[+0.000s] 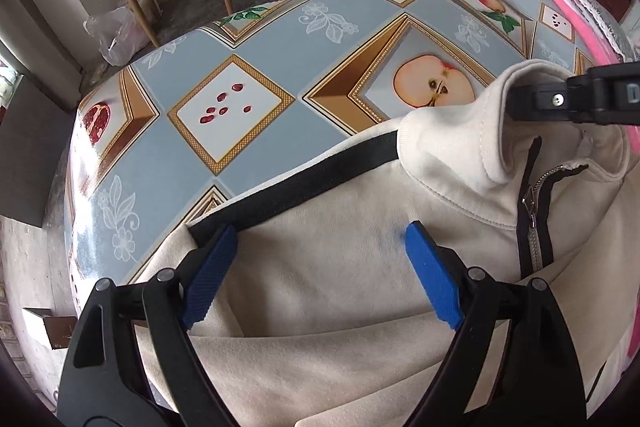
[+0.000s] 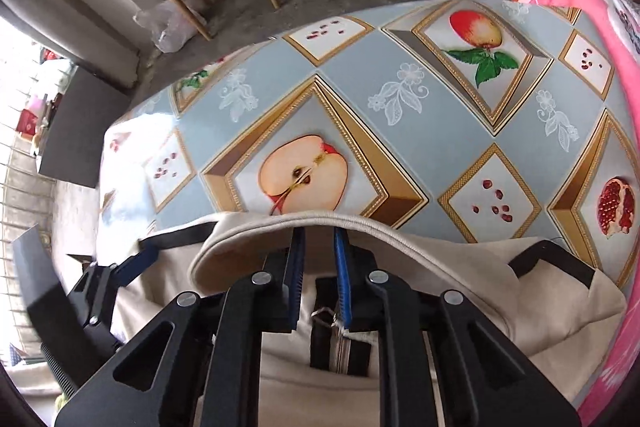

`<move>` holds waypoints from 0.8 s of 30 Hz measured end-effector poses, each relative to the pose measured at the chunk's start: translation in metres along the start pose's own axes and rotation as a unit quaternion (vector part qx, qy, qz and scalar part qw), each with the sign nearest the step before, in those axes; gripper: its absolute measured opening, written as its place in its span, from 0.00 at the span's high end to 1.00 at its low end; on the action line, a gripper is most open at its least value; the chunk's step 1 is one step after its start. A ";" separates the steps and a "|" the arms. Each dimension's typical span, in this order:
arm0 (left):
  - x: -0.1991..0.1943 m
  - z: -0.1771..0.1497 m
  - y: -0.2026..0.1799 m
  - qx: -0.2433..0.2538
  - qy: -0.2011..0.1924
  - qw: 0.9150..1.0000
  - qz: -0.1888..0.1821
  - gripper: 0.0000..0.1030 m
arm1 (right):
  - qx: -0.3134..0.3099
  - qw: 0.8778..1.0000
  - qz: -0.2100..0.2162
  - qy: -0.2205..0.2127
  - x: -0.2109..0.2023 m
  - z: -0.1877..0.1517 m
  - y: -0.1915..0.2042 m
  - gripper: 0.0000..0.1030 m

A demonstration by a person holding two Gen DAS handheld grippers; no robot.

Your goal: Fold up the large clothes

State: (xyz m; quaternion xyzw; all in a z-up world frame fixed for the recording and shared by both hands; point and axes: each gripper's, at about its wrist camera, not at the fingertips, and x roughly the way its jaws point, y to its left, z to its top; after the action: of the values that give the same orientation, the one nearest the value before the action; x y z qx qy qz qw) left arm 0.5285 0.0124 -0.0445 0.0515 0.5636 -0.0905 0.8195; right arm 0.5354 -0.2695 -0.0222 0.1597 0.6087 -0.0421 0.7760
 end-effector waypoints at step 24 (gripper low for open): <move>-0.039 0.008 0.014 -0.026 -0.062 0.997 -0.033 0.24 | -0.078 0.993 0.089 0.007 -0.063 -0.032 -0.008 0.86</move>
State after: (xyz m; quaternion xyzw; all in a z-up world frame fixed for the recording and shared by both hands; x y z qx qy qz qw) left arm 0.5247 0.0278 -0.0051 0.0055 0.5149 -0.1063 0.8506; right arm 0.4878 -0.2755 0.0298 0.1530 0.5986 0.0760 0.7826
